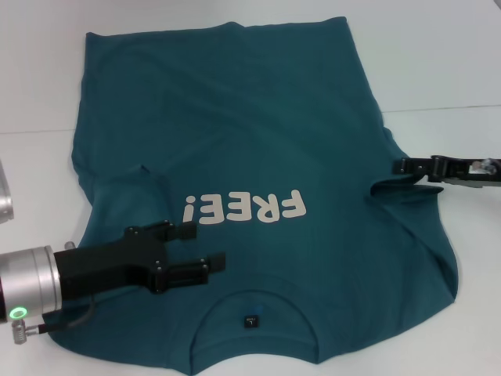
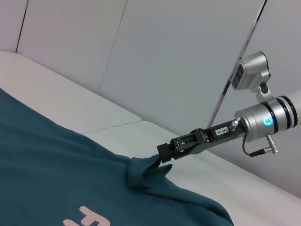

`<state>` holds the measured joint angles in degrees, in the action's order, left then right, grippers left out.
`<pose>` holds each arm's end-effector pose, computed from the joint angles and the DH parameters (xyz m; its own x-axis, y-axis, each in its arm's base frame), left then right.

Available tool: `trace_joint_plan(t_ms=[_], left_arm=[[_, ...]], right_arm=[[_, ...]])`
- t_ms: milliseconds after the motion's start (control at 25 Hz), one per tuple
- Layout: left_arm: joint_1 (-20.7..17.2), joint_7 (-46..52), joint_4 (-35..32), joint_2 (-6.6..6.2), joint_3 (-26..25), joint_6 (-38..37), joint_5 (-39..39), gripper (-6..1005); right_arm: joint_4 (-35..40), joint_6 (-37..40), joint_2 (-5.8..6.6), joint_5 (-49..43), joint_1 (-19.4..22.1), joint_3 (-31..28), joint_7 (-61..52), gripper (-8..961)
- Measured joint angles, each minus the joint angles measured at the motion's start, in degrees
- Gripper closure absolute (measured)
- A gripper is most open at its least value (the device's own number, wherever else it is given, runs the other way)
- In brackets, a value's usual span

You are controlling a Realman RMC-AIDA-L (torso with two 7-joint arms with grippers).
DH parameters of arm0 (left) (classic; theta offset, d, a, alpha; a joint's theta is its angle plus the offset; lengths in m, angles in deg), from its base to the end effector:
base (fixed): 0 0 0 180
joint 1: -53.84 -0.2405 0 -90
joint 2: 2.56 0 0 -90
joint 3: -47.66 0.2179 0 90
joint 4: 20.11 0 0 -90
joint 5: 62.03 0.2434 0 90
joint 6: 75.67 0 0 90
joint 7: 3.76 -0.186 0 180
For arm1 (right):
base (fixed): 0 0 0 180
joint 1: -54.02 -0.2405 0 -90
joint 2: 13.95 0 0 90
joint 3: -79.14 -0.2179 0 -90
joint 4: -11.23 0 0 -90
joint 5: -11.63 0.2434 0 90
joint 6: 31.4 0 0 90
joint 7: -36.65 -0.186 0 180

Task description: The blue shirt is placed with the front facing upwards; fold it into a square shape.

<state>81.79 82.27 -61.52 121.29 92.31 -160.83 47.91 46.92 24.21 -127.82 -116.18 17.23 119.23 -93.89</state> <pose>-0.2173 0.3542 -0.0408 0.7133 0.4220 0.5595 0.5542 -0.8284 -0.0817 0.3087 0.4487 0.0329 0.2864 -0.7446 -0.6030 -0.9495 -0.1361 -0.2828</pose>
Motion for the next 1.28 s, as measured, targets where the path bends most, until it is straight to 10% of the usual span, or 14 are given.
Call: trace_joint_plan(t_ms=[600,1280], left_arm=[[-0.21,-0.01,-0.25,-0.02,-0.29,0.09,0.1,124],[-0.09,0.28,-0.19,-0.02,-0.36,-0.04,0.0,124]], right_arm=[[-2.84,-9.83,-4.05,0.0,-4.45,0.62,3.0,39],[3.51,-5.88,-2.52,0.43,2.06,-0.02,3.07,39]])
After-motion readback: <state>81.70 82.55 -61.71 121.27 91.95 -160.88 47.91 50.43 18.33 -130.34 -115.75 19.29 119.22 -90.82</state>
